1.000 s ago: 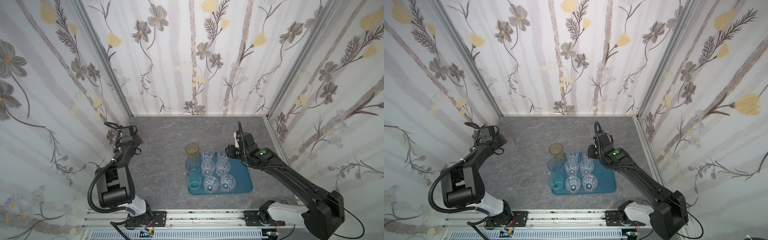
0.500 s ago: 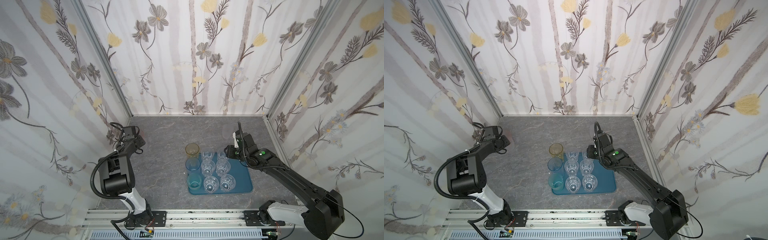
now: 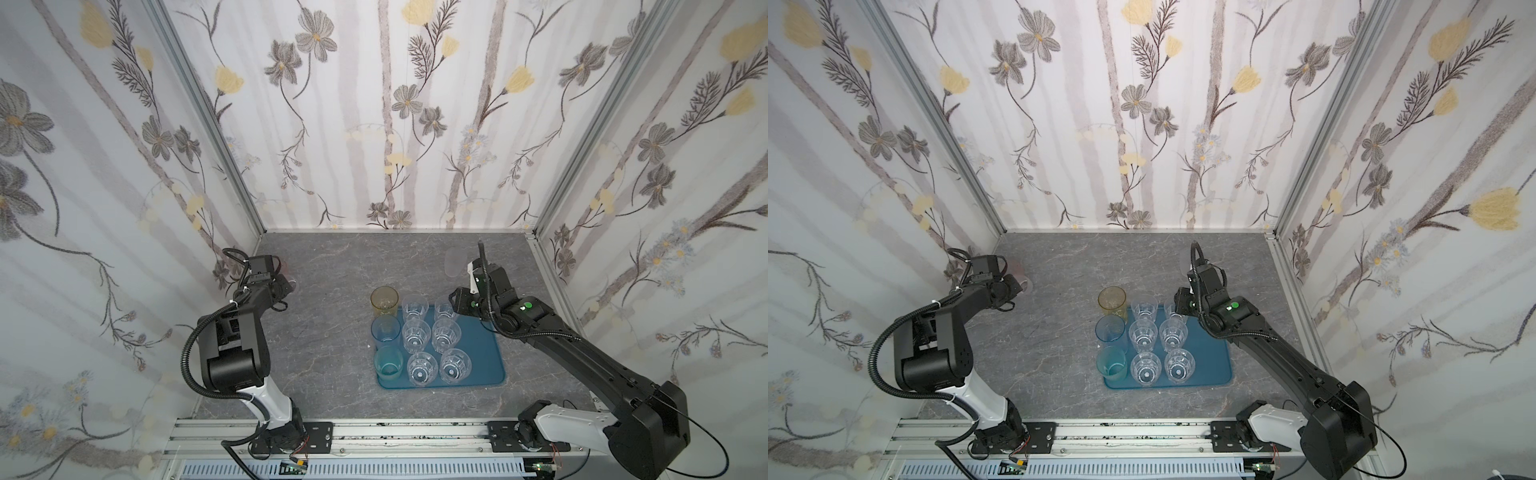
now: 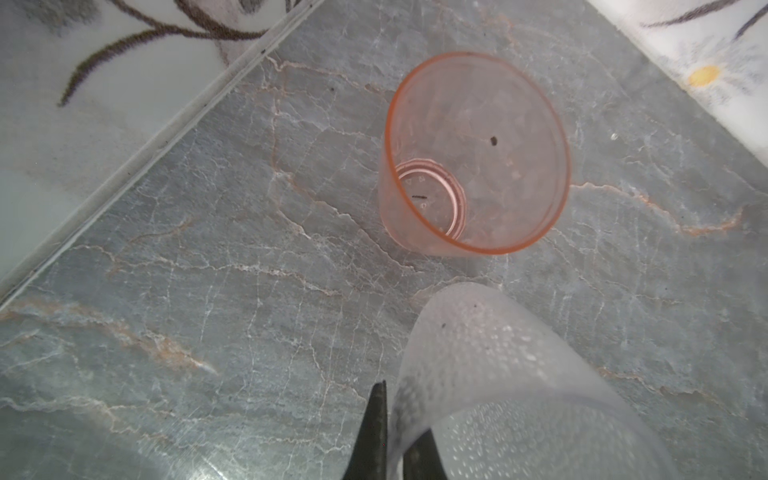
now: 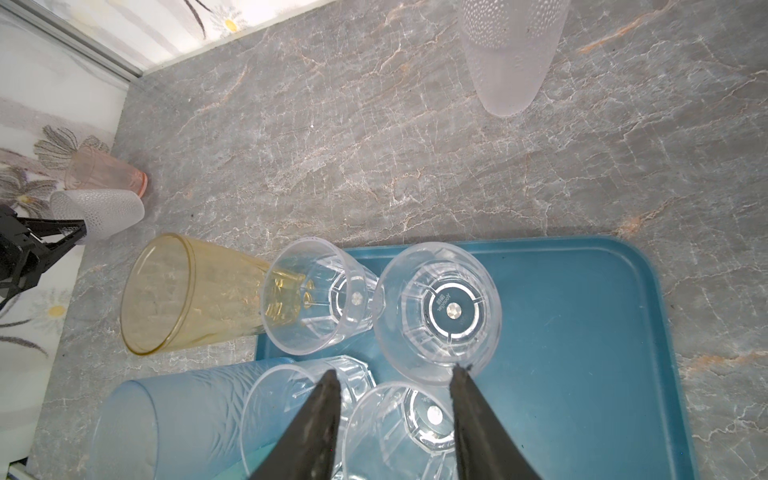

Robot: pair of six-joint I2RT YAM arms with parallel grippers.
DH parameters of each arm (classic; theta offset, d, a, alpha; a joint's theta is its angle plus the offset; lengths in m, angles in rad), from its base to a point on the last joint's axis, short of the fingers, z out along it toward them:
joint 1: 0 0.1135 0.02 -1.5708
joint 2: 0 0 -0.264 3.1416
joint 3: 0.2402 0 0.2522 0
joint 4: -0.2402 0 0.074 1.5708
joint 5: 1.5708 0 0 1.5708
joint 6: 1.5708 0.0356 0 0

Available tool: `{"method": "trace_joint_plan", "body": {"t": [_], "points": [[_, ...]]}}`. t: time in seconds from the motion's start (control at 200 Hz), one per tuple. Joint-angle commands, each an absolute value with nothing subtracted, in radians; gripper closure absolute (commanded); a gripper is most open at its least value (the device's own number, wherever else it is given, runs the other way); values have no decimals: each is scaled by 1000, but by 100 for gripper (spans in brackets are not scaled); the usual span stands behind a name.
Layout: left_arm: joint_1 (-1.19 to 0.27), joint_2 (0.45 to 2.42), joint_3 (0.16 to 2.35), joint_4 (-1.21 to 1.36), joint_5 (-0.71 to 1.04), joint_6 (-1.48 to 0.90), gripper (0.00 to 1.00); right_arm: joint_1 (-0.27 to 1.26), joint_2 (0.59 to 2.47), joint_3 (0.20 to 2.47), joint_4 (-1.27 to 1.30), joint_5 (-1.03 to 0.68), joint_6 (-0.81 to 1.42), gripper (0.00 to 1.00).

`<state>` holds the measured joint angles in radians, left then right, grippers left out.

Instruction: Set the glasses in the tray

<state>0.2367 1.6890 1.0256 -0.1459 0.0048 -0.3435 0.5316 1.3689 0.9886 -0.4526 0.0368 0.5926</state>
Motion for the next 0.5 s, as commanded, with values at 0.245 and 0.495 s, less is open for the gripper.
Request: {"method": "trace_joint_plan", "body": {"t": [0.245, 0.495], "points": [[165, 1557, 1033, -133, 125, -370, 100, 387, 1325, 1060, -478, 54, 520, 54], [-91, 1362, 1088, -133, -16, -407, 100, 337, 1321, 1061, -492, 10, 518, 54]]}}
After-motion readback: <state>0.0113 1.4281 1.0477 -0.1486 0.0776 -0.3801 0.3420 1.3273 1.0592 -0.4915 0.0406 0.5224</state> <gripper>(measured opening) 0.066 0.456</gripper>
